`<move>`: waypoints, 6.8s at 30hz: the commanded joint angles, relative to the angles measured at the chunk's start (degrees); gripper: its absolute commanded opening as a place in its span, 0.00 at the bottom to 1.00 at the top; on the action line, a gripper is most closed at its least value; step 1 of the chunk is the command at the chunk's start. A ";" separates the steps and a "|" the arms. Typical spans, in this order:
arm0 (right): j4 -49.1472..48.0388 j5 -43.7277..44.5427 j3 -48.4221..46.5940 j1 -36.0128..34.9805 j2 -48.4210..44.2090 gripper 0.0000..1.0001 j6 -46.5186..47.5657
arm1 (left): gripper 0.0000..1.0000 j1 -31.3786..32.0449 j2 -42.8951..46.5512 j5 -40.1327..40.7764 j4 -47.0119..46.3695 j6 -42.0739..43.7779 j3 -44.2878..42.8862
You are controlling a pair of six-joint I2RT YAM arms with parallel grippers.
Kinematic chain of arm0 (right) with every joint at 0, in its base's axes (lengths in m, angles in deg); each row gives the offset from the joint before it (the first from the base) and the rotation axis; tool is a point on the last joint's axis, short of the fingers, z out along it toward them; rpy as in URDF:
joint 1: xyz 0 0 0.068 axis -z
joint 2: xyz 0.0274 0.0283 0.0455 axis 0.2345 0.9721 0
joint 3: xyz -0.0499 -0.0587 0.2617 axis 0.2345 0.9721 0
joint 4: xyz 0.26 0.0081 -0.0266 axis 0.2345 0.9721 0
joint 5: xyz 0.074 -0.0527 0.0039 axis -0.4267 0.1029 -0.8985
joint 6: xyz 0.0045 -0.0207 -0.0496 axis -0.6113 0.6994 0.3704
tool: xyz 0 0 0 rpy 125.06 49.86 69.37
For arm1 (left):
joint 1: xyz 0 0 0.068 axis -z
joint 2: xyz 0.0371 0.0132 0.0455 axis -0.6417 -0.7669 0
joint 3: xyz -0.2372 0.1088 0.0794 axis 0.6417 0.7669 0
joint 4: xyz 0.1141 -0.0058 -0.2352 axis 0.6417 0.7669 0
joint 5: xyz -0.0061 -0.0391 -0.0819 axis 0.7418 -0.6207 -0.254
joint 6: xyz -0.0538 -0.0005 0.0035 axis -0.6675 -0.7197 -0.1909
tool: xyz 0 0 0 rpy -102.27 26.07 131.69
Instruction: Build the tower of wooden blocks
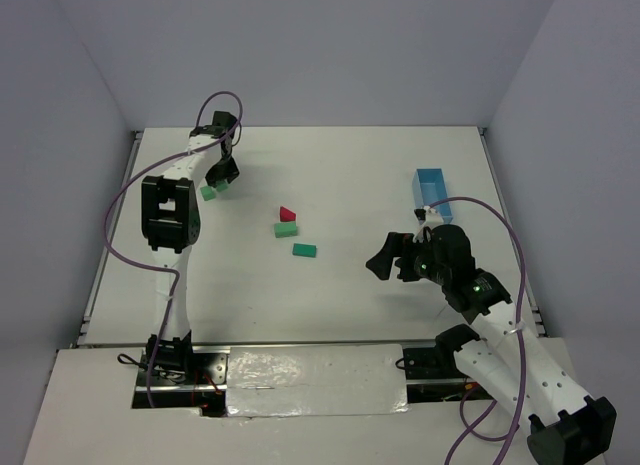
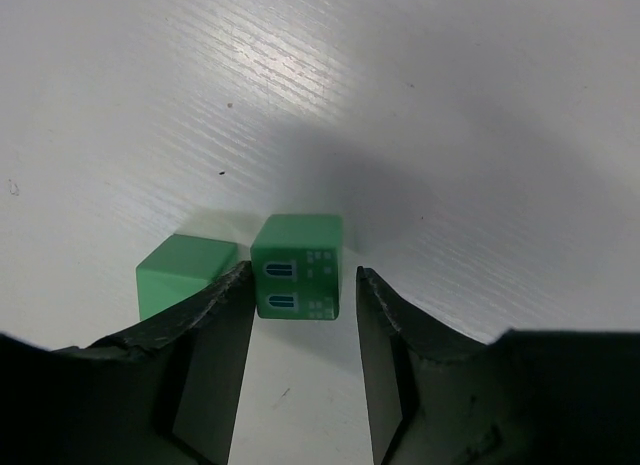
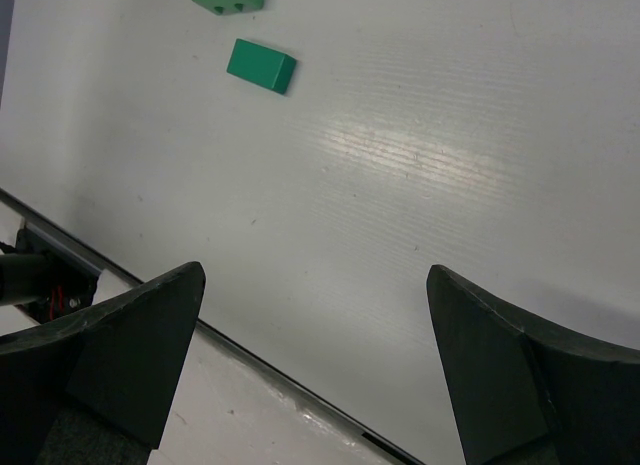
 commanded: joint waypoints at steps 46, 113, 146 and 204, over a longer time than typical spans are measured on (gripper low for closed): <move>-2.60 -1.47 0.41 -0.31 0.47 0.99 1.04 | 0.56 0.52 6.24 -2.73 -1.64 0.24 4.37; -3.30 -3.40 0.59 -0.22 1.44 0.99 1.57 | 0.99 -5.01 6.24 -9.94 -3.13 6.57 7.19; -3.30 -3.67 0.68 -0.22 1.44 0.99 1.57 | 0.68 -5.28 6.94 -12.75 -5.15 6.83 9.56; -3.56 -3.93 0.68 -0.13 2.49 1.00 1.57 | 0.88 -4.31 3.69 -16.61 -3.40 11.14 3.68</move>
